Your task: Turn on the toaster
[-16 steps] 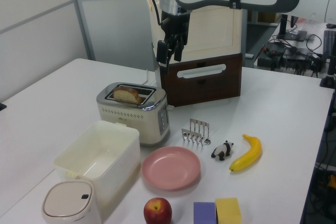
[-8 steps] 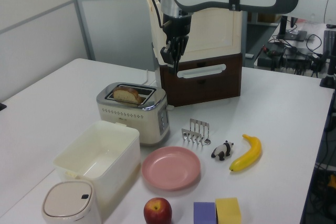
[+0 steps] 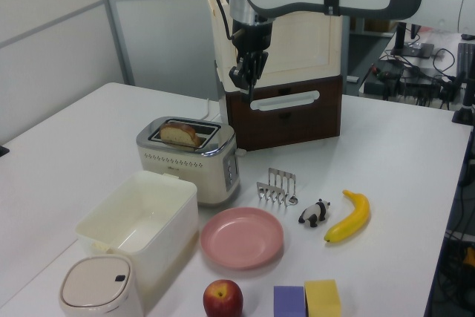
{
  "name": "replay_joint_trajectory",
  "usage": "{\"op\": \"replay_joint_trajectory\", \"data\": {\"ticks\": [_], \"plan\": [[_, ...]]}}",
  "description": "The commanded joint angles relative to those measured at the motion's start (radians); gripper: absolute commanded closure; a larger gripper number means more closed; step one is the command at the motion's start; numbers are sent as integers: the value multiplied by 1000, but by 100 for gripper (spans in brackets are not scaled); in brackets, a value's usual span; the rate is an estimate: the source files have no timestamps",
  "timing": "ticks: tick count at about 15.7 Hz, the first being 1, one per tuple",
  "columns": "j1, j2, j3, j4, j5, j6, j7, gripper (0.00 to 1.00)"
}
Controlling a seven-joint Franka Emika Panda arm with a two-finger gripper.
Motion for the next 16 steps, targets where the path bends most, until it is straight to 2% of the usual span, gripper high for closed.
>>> {"op": "replay_joint_trajectory", "data": {"ticks": [1,16], "plan": [[-7,7,-5,-88,0,128,-16,100],[-65,145,-13,-90,-23,279,-22,100]]}}
